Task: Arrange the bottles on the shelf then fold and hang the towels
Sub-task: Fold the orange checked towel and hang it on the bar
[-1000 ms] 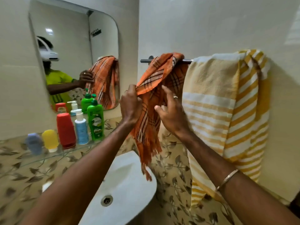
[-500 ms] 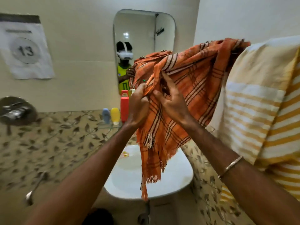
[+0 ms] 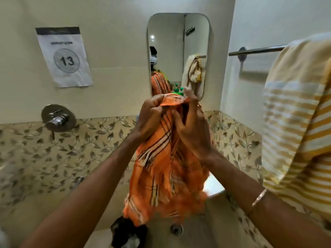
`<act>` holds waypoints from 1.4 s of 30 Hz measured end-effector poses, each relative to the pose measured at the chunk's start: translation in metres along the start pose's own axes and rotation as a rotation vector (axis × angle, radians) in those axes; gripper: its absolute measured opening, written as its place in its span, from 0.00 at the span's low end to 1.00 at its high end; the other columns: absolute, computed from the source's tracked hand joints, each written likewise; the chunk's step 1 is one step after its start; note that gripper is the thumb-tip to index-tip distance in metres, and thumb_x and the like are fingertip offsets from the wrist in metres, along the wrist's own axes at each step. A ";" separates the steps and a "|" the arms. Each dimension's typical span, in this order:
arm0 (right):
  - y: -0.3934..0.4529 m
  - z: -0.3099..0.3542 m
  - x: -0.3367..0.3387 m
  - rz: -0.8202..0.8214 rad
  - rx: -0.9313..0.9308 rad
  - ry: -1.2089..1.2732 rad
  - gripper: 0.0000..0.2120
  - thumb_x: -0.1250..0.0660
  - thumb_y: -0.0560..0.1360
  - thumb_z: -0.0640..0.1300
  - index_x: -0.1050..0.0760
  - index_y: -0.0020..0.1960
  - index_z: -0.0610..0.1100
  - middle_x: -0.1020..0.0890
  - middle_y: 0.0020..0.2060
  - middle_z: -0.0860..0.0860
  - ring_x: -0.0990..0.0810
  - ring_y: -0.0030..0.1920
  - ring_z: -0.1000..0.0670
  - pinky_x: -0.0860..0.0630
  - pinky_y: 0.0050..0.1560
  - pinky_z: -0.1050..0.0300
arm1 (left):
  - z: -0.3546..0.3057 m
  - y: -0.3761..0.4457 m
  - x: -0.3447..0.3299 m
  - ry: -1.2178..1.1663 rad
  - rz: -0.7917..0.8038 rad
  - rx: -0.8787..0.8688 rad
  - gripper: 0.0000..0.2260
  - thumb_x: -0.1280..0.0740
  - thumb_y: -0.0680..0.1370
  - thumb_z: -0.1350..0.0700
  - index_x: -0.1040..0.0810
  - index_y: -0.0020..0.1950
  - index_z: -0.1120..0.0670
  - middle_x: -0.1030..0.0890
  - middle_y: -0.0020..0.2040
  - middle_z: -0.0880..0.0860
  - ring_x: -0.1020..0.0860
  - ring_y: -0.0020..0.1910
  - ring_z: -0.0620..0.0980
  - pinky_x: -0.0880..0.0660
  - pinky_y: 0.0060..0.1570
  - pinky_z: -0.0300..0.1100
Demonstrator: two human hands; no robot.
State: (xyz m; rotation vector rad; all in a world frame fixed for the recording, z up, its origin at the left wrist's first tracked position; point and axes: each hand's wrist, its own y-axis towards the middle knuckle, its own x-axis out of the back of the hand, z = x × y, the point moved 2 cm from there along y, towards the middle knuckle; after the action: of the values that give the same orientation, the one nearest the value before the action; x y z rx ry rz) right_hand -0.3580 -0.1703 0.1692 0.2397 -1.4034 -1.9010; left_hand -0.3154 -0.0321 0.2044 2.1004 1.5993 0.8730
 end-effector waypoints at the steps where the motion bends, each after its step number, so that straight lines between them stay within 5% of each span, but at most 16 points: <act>1: -0.012 0.004 0.003 0.002 -0.020 -0.023 0.30 0.35 0.81 0.53 0.43 0.78 0.51 0.17 0.58 0.43 0.15 0.49 0.46 0.15 0.45 0.52 | -0.001 -0.009 0.004 0.048 0.069 -0.007 0.11 0.39 0.81 0.63 0.19 0.57 0.59 0.16 0.50 0.56 0.17 0.45 0.50 0.20 0.44 0.42; 5: -0.061 0.018 0.016 0.058 -0.025 -0.161 0.20 0.33 0.80 0.54 0.27 0.69 0.49 0.15 0.46 0.49 0.18 0.40 0.54 0.16 0.39 0.55 | 0.001 -0.048 0.017 0.239 0.259 -0.061 0.08 0.34 0.81 0.60 0.17 0.54 0.61 0.17 0.44 0.56 0.19 0.38 0.42 0.23 0.37 0.37; 10: -0.121 0.026 0.028 0.173 -0.274 -0.078 0.13 0.33 0.76 0.61 0.19 0.50 0.52 0.15 0.39 0.53 0.16 0.38 0.54 0.18 0.36 0.47 | 0.016 -0.102 0.023 0.309 0.330 -0.085 0.07 0.29 0.77 0.57 0.17 0.54 0.56 0.17 0.48 0.49 0.18 0.45 0.43 0.19 0.45 0.39; 14: -0.165 0.036 0.032 0.285 -0.471 0.071 0.08 0.26 0.74 0.47 0.20 0.39 0.46 0.19 0.34 0.49 0.22 0.37 0.51 0.23 0.39 0.49 | 0.039 -0.153 0.012 0.273 0.404 0.045 0.05 0.26 0.75 0.55 0.15 0.50 0.54 0.15 0.44 0.48 0.16 0.41 0.45 0.17 0.42 0.48; 17: -0.201 0.041 0.033 0.455 -0.754 0.401 0.07 0.29 0.77 0.44 0.21 0.44 0.40 0.21 0.34 0.50 0.23 0.36 0.52 0.26 0.40 0.52 | 0.054 -0.188 -0.001 0.194 0.432 0.141 0.05 0.25 0.74 0.56 0.14 0.49 0.54 0.14 0.43 0.49 0.15 0.41 0.45 0.17 0.44 0.48; 21: -0.246 0.039 0.042 0.506 -0.898 0.493 0.07 0.29 0.77 0.43 0.20 0.47 0.39 0.18 0.38 0.50 0.20 0.40 0.53 0.24 0.45 0.55 | 0.076 -0.228 -0.018 0.156 0.468 0.230 0.05 0.24 0.73 0.55 0.13 0.48 0.52 0.13 0.44 0.49 0.15 0.45 0.46 0.19 0.45 0.45; 25: -0.280 0.033 0.057 0.574 -0.894 0.484 0.08 0.27 0.77 0.46 0.21 0.45 0.41 0.21 0.38 0.49 0.22 0.41 0.51 0.26 0.44 0.55 | 0.093 -0.264 -0.040 0.084 0.548 0.303 0.03 0.25 0.73 0.57 0.14 0.46 0.53 0.14 0.42 0.48 0.15 0.43 0.45 0.17 0.46 0.52; 35: -0.308 -0.017 0.105 0.517 -0.990 0.531 0.04 0.32 0.78 0.35 0.20 0.44 0.40 0.19 0.36 0.53 0.21 0.38 0.55 0.24 0.40 0.64 | 0.106 -0.298 -0.076 0.247 0.807 0.447 0.20 0.30 0.72 0.35 0.16 0.43 0.52 0.15 0.39 0.52 0.17 0.36 0.52 0.20 0.38 0.58; 38: -0.315 -0.036 0.120 0.531 -1.049 0.592 0.03 0.31 0.76 0.39 0.22 0.44 0.40 0.21 0.35 0.53 0.24 0.34 0.56 0.28 0.34 0.65 | 0.111 -0.300 -0.086 0.217 0.920 0.544 0.15 0.28 0.73 0.40 0.16 0.46 0.51 0.15 0.43 0.50 0.17 0.39 0.47 0.18 0.43 0.55; 42: -0.325 -0.057 0.129 0.645 -1.108 0.638 0.06 0.31 0.76 0.43 0.24 0.45 0.40 0.22 0.36 0.50 0.25 0.36 0.51 0.31 0.36 0.61 | 0.113 -0.300 -0.103 0.171 0.992 0.603 0.12 0.29 0.74 0.41 0.17 0.45 0.49 0.16 0.42 0.49 0.18 0.38 0.42 0.21 0.37 0.47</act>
State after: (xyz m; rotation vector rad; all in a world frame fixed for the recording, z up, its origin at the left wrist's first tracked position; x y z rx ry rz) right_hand -0.5646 -0.2586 -0.1048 -0.1425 0.1004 -1.5549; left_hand -0.4769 -0.0323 -0.0908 3.4329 0.8510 0.9067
